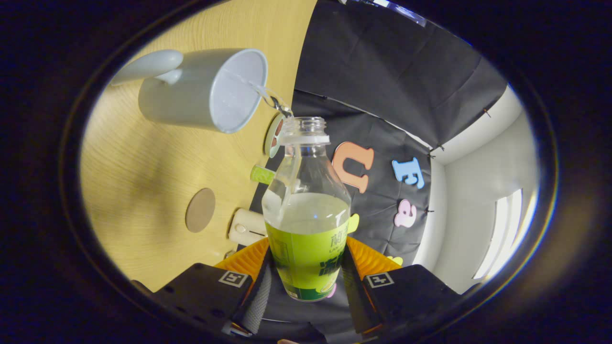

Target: Take the bottle from table, then pour the juice into the cup, finally place the bottle on the coaster

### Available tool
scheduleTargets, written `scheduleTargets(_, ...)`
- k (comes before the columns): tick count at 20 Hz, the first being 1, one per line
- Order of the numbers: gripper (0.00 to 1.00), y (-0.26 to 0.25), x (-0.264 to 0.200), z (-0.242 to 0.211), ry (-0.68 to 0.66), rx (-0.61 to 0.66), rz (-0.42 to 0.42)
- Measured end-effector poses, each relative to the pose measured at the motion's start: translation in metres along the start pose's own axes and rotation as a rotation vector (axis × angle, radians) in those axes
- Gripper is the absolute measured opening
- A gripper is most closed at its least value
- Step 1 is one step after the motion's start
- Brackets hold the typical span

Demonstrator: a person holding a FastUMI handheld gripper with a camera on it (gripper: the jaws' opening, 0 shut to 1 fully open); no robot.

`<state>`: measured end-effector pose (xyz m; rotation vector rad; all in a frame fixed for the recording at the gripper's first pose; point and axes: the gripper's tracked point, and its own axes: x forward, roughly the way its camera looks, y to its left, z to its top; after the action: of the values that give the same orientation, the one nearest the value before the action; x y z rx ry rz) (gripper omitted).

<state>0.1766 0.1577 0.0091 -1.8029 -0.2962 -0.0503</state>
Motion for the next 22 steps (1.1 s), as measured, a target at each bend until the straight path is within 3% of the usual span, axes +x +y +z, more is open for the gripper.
scheduleTargets(22, 0.75, -0.034, 0.009, 0.006, -0.027, -0.207, -0.044)
